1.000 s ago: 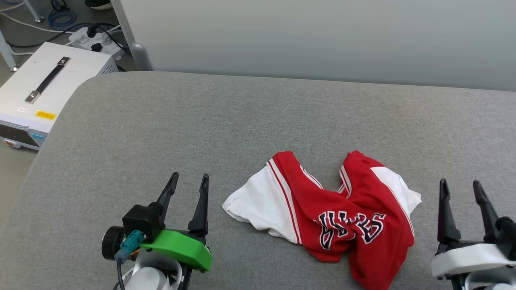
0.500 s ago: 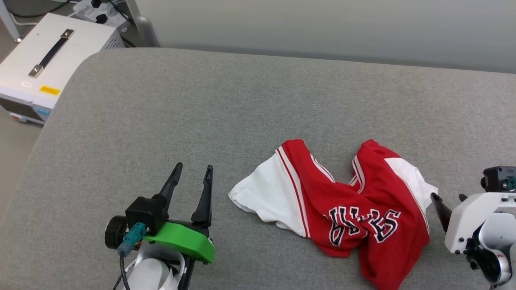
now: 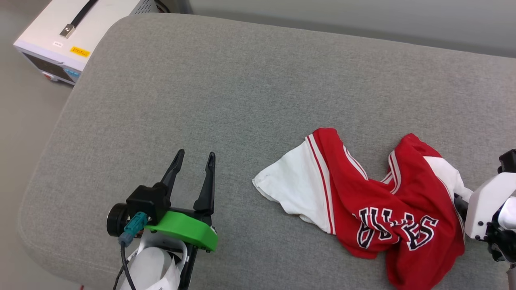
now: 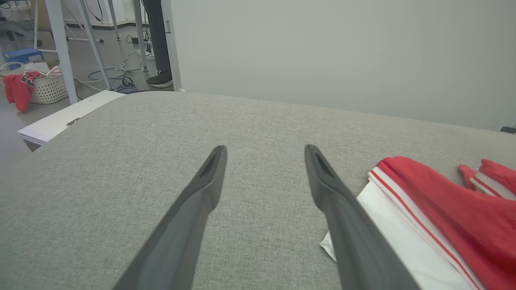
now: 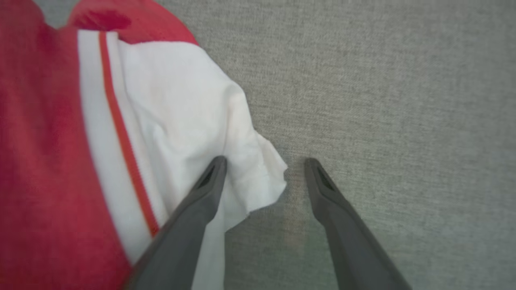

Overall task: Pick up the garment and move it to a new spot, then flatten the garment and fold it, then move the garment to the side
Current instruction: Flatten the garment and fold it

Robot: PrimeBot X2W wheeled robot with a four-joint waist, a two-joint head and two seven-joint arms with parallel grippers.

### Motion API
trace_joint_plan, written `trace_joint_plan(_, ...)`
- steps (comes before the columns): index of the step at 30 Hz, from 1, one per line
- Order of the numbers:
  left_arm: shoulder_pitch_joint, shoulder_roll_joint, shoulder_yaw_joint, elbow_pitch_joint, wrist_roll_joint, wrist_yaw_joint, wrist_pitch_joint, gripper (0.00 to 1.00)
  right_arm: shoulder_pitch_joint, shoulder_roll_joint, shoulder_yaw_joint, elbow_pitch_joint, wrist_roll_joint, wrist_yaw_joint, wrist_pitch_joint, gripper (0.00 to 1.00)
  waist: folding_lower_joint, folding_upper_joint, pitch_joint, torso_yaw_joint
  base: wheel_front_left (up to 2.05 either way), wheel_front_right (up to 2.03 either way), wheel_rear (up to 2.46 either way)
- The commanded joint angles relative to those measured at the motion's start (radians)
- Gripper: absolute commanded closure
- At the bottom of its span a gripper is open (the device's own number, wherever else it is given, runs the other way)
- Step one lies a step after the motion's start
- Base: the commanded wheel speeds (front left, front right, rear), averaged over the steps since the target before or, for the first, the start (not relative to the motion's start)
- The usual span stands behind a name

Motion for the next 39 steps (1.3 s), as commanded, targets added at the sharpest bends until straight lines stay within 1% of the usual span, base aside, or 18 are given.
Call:
trace_joint_plan(1,-0.016,-0.006,0.006,0.005,0.008,-0.008,-0.006,0.0,0.01,0.002,0.003,0.023,-0.006,-0.001,0.013,0.0,0.0,0.0,0.016,0.022,0.0,0.0,0.0)
trace_joint_plan(2,-0.017,-0.007,0.009,0.006,0.01,-0.01,-0.006,0.0,0.016,0.006,0.006,0.031,-0.002,-0.001,0.015,0.0,0.0,0.0,0.016,0.025,0.0,0.0,0.0)
trace_joint_plan(3,-0.017,-0.008,0.012,0.007,0.011,-0.011,-0.006,0.0,0.019,0.008,0.004,0.039,0.0,-0.001,0.012,0.08,0.0,0.0,0.014,0.026,0.0,0.0,0.0)
trace_joint_plan(4,-0.017,-0.009,0.015,0.008,0.013,-0.012,-0.006,0.0,0.024,0.009,0.003,0.051,-0.001,-0.001,0.008,0.55,0.0,0.0,0.011,0.025,0.0,0.0,0.0)
trace_joint_plan(5,-0.016,-0.01,0.019,0.01,0.016,-0.014,-0.006,0.0,0.028,0.007,0.007,0.062,-0.003,-0.001,0.004,0.99,0.0,0.0,0.006,0.023,0.0,0.0,0.0)
trace_joint_plan(6,-0.014,-0.011,0.021,0.012,0.018,-0.015,-0.006,0.0,0.031,0.004,0.011,0.07,-0.005,-0.001,-0.001,1.0,0.0,0.0,0.002,0.021,0.0,0.0,0.0)
trace_joint_plan(12,-0.004,-0.013,0.049,0.014,0.031,-0.02,-0.006,0.0,0.044,-0.014,0.002,0.083,-0.016,-0.001,-0.049,1.0,0.0,0.0,-0.033,-0.012,0.0,0.0,0.0)
trace_joint_plan(18,0.003,-0.015,0.059,0.022,0.045,-0.024,-0.006,0.0,0.062,-0.061,-0.041,0.047,-0.021,-0.001,-0.065,1.0,0.0,0.0,-0.062,-0.054,0.0,0.0,0.0)
trace_joint_plan(22,0.005,-0.016,0.062,0.027,0.049,-0.027,-0.006,0.0,0.081,-0.105,-0.084,0.035,-0.017,-0.001,-0.071,1.0,0.0,0.0,-0.066,-0.08,0.0,0.0,0.0)
trace_joint_plan(27,-0.003,-0.016,0.062,0.03,0.055,-0.03,-0.006,0.0,0.086,-0.155,-0.124,0.071,-0.046,-0.001,-0.101,1.0,0.0,0.0,-0.051,-0.106,0.0,0.0,0.0)
trace_joint_plan(30,-0.01,-0.013,0.064,0.032,0.057,-0.031,-0.006,0.0,0.082,-0.167,-0.134,0.113,-0.064,-0.001,-0.123,1.0,0.0,0.0,-0.042,-0.118,0.0,0.0,0.0)
trace_joint_plan(31,-0.012,-0.012,0.065,0.034,0.058,-0.031,-0.006,0.0,0.078,-0.166,-0.133,0.126,-0.069,-0.001,-0.135,0.76,0.0,0.0,-0.04,-0.122,0.0,0.0,0.0)
trace_joint_plan(32,-0.018,-0.009,0.067,0.04,0.059,-0.032,-0.006,0.0,0.065,-0.159,-0.134,0.155,-0.085,-0.001,-0.186,0.0,0.0,0.0,-0.037,-0.133,0.0,0.0,0.0)
trace_joint_plan(33,-0.02,-0.008,0.068,0.042,0.059,-0.033,-0.006,0.0,0.059,-0.157,-0.128,0.161,-0.089,-0.001,-0.211,0.0,0.0,0.0,-0.038,-0.138,0.0,0.0,0.0)
trace_joint_plan(34,-0.022,-0.006,0.068,0.047,0.06,-0.033,-0.006,0.0,0.047,-0.148,-0.13,0.165,-0.089,-0.001,-0.273,0.0,0.0,0.0,-0.044,-0.147,0.0,0.0,0.0)
trace_joint_plan(36,-0.021,-0.005,0.066,0.053,0.06,-0.034,-0.006,0.0,0.041,-0.142,-0.13,0.162,-0.096,-0.001,-0.341,0.0,0.0,0.0,-0.053,-0.155,0.0,0.0,0.0)
trace_joint_plan(39,-0.018,-0.005,0.063,0.059,0.059,-0.034,-0.006,0.0,0.053,-0.134,-0.097,0.136,-0.087,-0.001,-0.419,0.0,0.0,0.0,-0.07,-0.166,0.0,0.0,0.0)
